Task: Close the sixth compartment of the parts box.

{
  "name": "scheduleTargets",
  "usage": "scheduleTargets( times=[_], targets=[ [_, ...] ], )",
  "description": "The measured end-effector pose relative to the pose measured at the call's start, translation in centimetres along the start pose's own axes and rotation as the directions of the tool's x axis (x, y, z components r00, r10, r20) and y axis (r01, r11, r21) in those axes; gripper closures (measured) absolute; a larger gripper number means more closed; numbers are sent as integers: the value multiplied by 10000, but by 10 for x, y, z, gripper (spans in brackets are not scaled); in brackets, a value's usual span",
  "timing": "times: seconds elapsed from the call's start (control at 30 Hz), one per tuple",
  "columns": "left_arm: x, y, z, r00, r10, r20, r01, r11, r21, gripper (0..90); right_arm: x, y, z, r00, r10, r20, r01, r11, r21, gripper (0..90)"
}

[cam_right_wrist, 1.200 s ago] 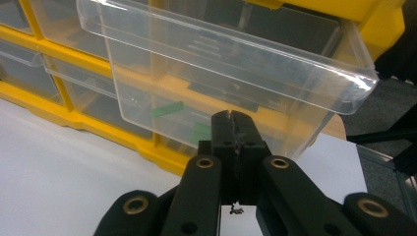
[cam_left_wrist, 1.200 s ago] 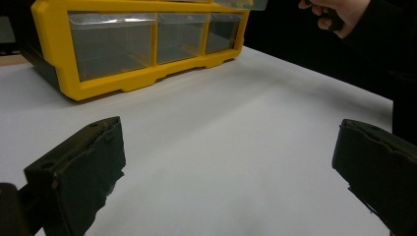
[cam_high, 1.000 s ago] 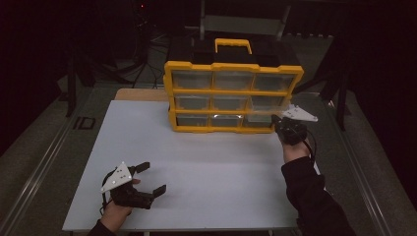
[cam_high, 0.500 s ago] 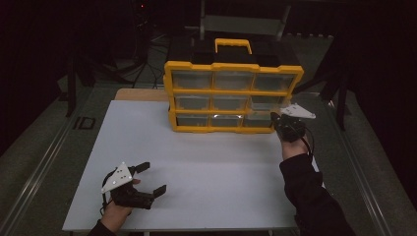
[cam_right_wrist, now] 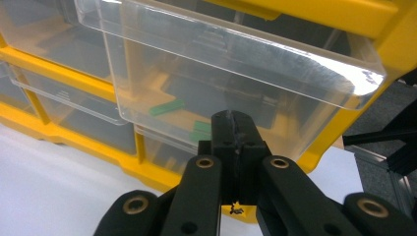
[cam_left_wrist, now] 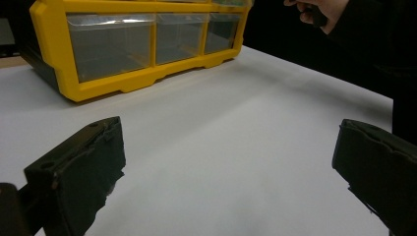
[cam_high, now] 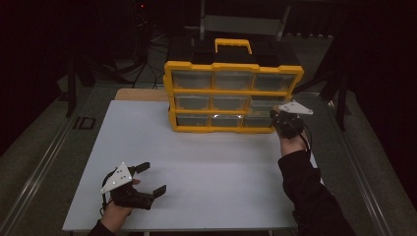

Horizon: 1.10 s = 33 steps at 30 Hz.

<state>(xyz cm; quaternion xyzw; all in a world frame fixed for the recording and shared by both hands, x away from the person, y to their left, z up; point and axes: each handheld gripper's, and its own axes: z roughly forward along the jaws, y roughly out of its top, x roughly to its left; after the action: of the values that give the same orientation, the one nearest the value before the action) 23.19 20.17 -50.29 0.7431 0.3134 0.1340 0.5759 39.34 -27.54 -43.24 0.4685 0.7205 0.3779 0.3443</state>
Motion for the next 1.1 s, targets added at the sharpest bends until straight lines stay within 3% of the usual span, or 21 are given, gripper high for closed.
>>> scheduleTargets(
  times=[1.1],
  targets=[
    [1,-1,0,9999,-101,10,101,9999,9,0,-2,5,24,9998,27,218,-31,9998,178,897]
  ],
)
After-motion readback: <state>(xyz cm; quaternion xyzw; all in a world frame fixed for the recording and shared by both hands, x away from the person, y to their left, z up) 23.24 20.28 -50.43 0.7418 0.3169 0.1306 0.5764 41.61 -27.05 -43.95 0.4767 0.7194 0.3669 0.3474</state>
